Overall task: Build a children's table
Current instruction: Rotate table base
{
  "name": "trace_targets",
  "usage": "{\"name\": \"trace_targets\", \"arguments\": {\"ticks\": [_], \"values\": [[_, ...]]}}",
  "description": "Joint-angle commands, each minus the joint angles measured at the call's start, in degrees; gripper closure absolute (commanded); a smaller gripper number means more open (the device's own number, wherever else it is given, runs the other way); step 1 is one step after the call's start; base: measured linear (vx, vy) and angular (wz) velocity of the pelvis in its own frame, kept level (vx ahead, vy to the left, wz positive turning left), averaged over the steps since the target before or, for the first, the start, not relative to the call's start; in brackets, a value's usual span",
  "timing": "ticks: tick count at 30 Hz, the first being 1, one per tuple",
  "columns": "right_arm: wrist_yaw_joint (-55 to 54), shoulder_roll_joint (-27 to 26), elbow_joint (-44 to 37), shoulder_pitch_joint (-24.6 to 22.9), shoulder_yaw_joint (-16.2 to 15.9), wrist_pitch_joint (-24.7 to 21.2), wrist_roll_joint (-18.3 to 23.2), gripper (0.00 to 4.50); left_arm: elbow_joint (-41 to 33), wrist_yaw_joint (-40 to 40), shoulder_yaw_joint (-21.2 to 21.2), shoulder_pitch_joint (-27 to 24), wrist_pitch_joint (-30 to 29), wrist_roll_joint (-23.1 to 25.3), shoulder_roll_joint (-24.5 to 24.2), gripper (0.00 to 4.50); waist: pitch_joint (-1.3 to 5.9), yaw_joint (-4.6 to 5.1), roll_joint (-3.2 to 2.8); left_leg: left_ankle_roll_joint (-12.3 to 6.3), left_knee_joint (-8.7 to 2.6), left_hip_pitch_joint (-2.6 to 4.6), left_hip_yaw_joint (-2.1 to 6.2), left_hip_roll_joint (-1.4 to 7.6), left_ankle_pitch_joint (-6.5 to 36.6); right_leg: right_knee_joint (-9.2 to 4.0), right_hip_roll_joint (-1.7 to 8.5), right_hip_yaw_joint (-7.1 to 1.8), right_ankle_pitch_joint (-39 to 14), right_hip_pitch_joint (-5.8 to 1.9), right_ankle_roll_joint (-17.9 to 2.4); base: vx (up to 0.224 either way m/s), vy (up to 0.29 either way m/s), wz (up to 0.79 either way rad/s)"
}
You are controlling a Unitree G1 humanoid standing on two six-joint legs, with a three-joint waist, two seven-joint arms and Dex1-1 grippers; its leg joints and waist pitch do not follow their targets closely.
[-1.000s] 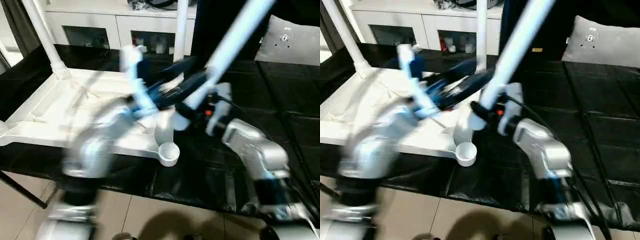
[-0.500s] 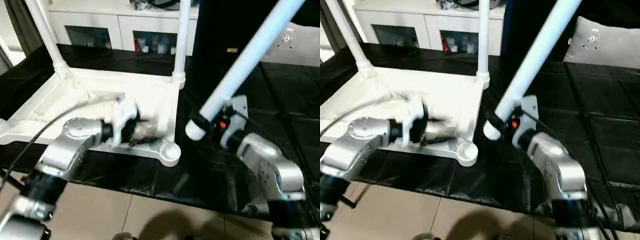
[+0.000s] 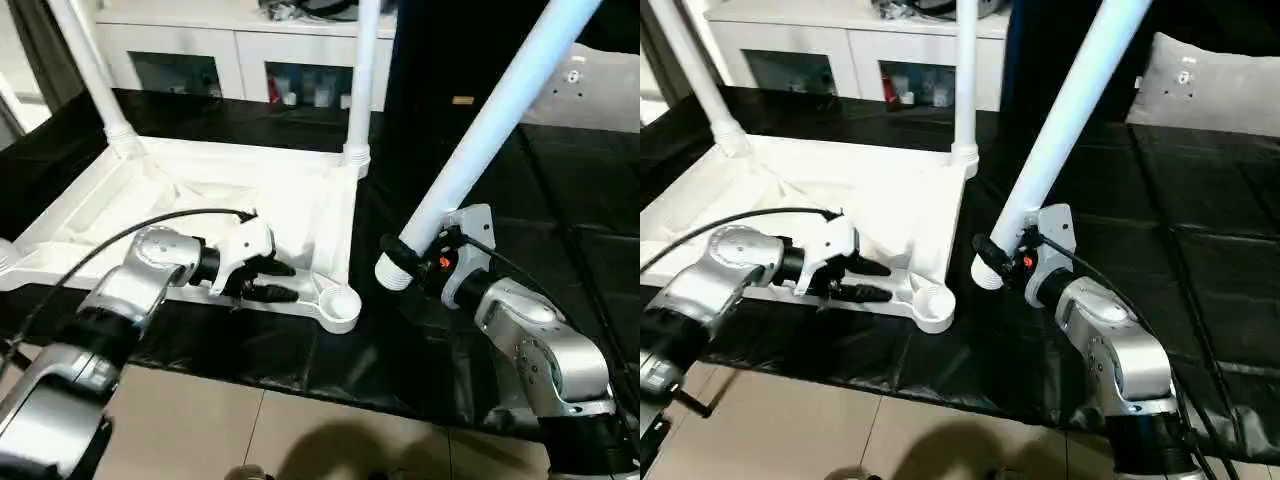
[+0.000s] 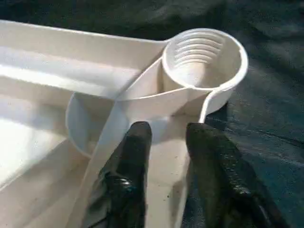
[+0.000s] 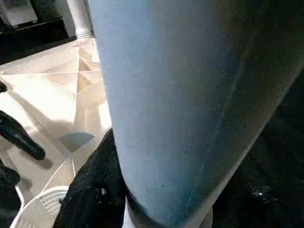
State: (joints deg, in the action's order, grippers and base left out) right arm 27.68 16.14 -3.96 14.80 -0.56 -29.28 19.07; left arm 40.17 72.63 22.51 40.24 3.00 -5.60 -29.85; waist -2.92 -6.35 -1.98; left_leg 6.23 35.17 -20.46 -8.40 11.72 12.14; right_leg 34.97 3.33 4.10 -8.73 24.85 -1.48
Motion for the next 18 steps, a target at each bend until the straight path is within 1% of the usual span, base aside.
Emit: {"name": "trace_targets", "arguments": {"ticks": [1, 3, 4, 5, 6, 8, 10, 11, 12, 13, 15, 16, 18], "values": [[0.67, 0.23, -1.19, -0.61, 0.14, 0.37, 0.24, 2.60, 1.97, 2.16, 0.89, 0.51, 0.71, 1.10, -0.11, 3.23, 4.15, -0.09, -0.05, 0.61, -4.24, -0.38, -0.57, 0.04, 6.98, -4.50, 3.83, -2.54, -18.35, -4.60, -5.18, 0.000, 0.000, 0.00], [0.70, 0.27, -1.16, -0.64, 0.34, 0.13, 0.57, 2.60, 3.07, 3.09, 0.48, 0.76, 1.01, 0.91, 0.23, 3.23, 4.11, -0.12, 0.00, 0.52, -4.26, -0.41, -0.59, 0.03, 6.93, -4.62, 3.87, -2.54, -19.04, -4.60, -5.05, 0.000, 0.000, 0.00], [0.68, 0.30, -1.16, -0.66, 0.40, 0.03, 0.69, 2.60, 3.61, 3.53, 0.12, 0.90, 1.02, 0.72, 0.46, 3.40, 4.08, -0.09, 0.00, 0.49, -4.30, -0.38, -0.58, 0.09, 7.01, -4.63, 3.86, -2.51, -19.44, -4.54, -5.09, 0.000, 0.000, 0.00], [0.65, 0.31, -1.12, -0.67, 0.46, -0.23, 0.89, 2.60, 5.11, 4.20, -0.90, 1.34, 1.48, 0.48, 1.10, 3.53, 4.02, -0.05, 0.17, 0.32, -4.27, -0.35, -0.66, -0.01, 7.28, -4.86, 3.79, -2.49, -20.19, -4.50, -4.91, 0.000, 0.000, 0.00], [0.67, 0.33, -1.13, -0.69, 0.45, -0.27, 0.93, 2.60, 5.63, 4.37, -1.22, 1.50, 1.66, 0.44, 1.30, 3.53, 4.00, -0.09, 0.12, 0.30, -4.26, -0.25, -0.69, -0.02, 7.51, -4.91, 3.83, -2.47, -20.78, -4.48, -4.85, 0.000, 0.000, 0.00], [0.73, 0.31, -1.09, -0.69, 0.36, -0.34, 0.98, 2.60, 5.93, 4.84, -1.29, 1.57, 1.66, 0.42, 1.37, 3.75, 4.05, -0.21, 0.20, 0.18, -4.33, -0.27, -0.60, 0.09, 7.44, -4.89, 3.96, -2.51, -21.56, -4.52, -4.59, 0.000, 0.000, 0.00], [0.95, 0.28, -1.10, -0.67, 0.26, -0.65, 1.03, 2.60, 6.44, 4.55, -1.28, 1.79, 0.74, 0.53, 1.43, 3.75, 4.07, -0.19, 0.16, 0.15, -4.33, -0.29, -0.56, 0.16, 7.29, -4.80, 3.96, -2.53, -21.12, -4.49, -4.66, 0.000, 0.000, 0.00], [1.12, 0.28, -1.11, -0.70, 0.25, -0.69, 0.99, 2.60, 6.88, 4.76, -1.50, 1.98, 0.30, 0.38, 1.67, 3.75, 4.07, -0.17, 0.34, 0.10, -4.34, -0.29, -0.59, 0.18, 7.21, -4.78, 3.95, -2.54, -20.92, -4.50, -4.73, 0.000, 0.000, 0.00], [1.12, 0.28, -1.11, -0.70, 0.25, -0.69, 0.99, 2.60, 6.88, 4.76, -1.50, 1.98, 0.30, 0.38, 1.67, 3.53, 4.02, -0.21, 0.19, 0.04, -4.36, -0.28, -0.57, 0.22, 7.23, -4.73, 3.97, -2.53, -20.77, -4.44, -5.02, 0.000, 0.000, 0.00], [1.29, 0.26, -1.05, -0.69, 0.22, -0.69, 0.96, 2.60, 7.26, 5.33, -1.39, 2.09, 0.55, 0.65, 1.71, 3.45, 4.05, -0.22, 0.29, 0.00, -4.35, -0.29, -0.58, 0.22, 7.07, -4.70, 3.98, -2.55, -20.42, -4.49, -5.15, 0.000, 0.000, 0.00], [1.39, 0.23, -0.96, -0.66, 0.10, -0.69, 0.96, 2.60, 7.69, 5.73, -0.93, 2.09, 1.06, 1.45, 1.54, 3.43, 4.06, -0.23, 0.30, -0.05, -4.35, -0.35, -0.58, 0.20, 6.75, -4.66, 3.95, -2.57, -20.03, -4.51, -5.15, 0.000, 0.000, 0.00], [1.38, 0.22, -0.88, -0.61, -0.03, -0.64, 1.02, 2.60, 9.33, 4.47, -1.06, 2.27, 3.32, 2.56, 1.92, 3.36, 4.07, -0.20, 0.27, -0.08, -4.33, -0.38, -0.57, 0.17, 6.65, -4.69, 3.95, -2.55, -19.82, -4.56, -5.05, 0.000, 0.000, 0.00], [1.37, 0.22, -0.83, -0.59, -0.10, -0.60, 1.06, 2.60, 10.17, 4.09, -1.14, 2.43, 4.23, 3.09, 2.11, 3.30, 4.07, -0.18, 0.19, -0.03, -4.33, -0.34, -0.57, 0.16, 6.80, -4.70, 3.99, -2.57, -19.94, -4.57, -4.95, 0.000, 0.000, 0.00]]}}
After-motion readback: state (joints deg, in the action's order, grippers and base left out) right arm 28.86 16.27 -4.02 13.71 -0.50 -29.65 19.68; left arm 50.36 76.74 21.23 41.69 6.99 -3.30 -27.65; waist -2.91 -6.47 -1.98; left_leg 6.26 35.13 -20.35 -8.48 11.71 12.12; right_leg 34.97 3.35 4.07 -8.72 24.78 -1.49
